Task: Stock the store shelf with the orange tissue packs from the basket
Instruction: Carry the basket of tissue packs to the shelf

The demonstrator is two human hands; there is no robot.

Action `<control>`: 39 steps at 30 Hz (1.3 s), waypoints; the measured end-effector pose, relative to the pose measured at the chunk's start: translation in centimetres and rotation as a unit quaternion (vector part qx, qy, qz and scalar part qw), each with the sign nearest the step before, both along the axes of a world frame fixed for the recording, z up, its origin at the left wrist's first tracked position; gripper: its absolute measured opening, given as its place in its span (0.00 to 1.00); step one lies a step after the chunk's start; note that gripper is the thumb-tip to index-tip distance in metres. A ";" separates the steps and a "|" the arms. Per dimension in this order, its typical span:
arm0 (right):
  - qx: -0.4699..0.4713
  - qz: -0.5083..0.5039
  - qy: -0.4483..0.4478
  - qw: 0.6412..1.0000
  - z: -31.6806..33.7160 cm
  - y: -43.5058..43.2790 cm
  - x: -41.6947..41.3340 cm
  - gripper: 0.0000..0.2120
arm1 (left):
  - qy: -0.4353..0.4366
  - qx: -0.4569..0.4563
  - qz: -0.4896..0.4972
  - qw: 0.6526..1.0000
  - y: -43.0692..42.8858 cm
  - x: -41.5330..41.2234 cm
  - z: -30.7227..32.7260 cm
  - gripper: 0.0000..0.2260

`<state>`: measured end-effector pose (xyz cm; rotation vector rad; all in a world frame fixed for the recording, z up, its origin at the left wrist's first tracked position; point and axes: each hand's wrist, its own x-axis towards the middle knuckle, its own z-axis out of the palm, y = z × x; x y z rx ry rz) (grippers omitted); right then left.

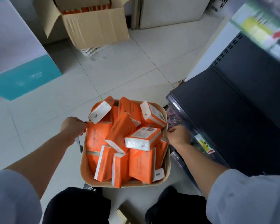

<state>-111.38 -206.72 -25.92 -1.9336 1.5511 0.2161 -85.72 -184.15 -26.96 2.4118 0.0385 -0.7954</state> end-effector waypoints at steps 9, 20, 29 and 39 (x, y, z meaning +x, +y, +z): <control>-0.026 -0.003 -0.003 1.000 -9.9 -0.7 -1.3 0.18 | -0.011 -0.015 -0.015 1.000 -0.7 -1.9 -9.4 0.02; -0.038 -0.017 -0.039 0.998 -16.2 -1.0 -3.4 0.10 | -0.029 -0.037 -0.053 0.997 -1.7 -3.1 -15.1 0.07; -0.046 -0.053 -0.063 0.996 -17.6 -1.3 -3.5 0.06 | 0.000 -0.049 -0.061 0.997 -1.2 -3.5 -16.7 0.10; -0.052 -0.060 -0.086 0.993 -17.8 -2.8 -2.7 0.07 | 0.054 0.016 -0.133 0.990 -1.5 -2.2 -17.1 0.07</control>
